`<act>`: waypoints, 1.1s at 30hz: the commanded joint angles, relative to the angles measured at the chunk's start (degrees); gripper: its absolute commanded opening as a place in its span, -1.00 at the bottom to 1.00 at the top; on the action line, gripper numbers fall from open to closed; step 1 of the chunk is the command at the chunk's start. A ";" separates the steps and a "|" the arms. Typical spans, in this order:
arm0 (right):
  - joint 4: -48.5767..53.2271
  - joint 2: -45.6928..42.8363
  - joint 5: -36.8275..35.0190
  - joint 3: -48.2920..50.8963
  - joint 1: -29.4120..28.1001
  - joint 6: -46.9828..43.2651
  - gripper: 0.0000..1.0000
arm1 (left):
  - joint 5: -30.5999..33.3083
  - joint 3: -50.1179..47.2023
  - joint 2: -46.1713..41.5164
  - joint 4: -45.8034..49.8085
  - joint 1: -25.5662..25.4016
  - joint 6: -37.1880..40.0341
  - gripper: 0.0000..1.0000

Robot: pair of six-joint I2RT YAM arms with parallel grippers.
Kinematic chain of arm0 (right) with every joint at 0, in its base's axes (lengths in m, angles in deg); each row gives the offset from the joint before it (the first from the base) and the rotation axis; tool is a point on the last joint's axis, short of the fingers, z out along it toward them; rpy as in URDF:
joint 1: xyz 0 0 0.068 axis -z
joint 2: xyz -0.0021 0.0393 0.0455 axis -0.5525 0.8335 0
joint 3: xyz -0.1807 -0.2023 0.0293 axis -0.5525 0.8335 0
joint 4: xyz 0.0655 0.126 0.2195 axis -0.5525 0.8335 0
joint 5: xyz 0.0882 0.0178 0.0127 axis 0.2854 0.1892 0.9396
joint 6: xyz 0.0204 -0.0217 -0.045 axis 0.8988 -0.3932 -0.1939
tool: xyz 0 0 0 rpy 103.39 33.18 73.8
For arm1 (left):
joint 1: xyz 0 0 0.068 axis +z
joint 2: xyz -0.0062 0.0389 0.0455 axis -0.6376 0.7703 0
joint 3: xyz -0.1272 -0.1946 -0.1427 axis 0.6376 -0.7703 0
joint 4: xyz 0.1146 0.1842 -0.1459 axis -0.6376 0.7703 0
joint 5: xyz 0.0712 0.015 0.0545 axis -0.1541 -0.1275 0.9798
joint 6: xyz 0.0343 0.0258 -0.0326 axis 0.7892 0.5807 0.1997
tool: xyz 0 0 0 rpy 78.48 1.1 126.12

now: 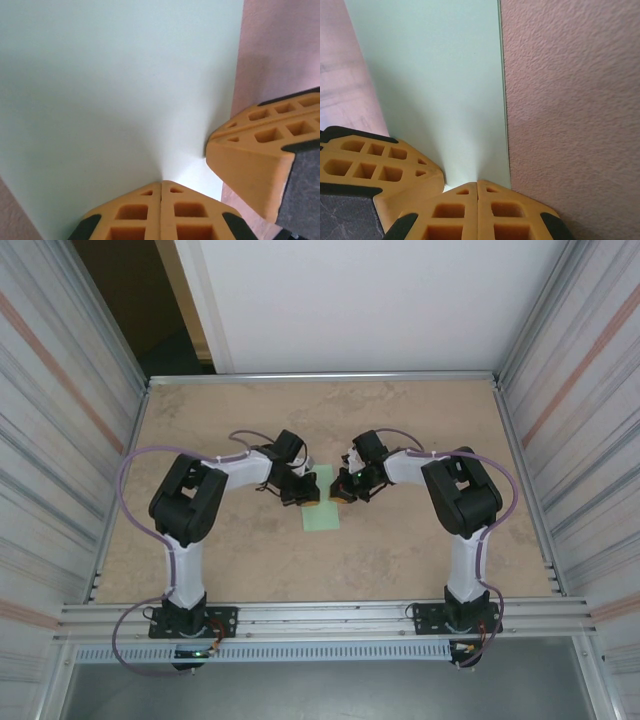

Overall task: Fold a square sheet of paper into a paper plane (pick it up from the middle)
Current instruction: First fold the square sheet of paper in half at the center of the table.

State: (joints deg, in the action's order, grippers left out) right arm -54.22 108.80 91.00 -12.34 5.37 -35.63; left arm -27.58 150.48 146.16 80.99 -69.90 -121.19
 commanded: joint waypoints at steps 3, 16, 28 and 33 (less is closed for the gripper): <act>14.67 8.60 -19.05 3.38 -0.32 -2.77 -1.00 | 0.09 -7.76 -1.46 -1.56 3.18 2.46 -0.91; 15.52 8.66 -19.20 2.98 -0.31 -3.88 -1.00 | -0.51 -18.27 -16.58 -6.17 9.33 -0.56 -0.92; 15.69 8.87 -19.24 2.98 -0.34 -3.88 -1.00 | -6.15 -6.65 -3.94 -15.86 1.96 -5.16 -0.91; 15.80 9.14 -19.58 3.15 -0.08 -4.05 -1.00 | -5.96 -8.15 -1.46 -16.22 4.41 -3.47 -0.91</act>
State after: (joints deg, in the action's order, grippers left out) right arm -50.90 109.63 89.60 -14.26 5.05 -37.99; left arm -32.83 143.07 144.21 65.01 -67.43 -125.47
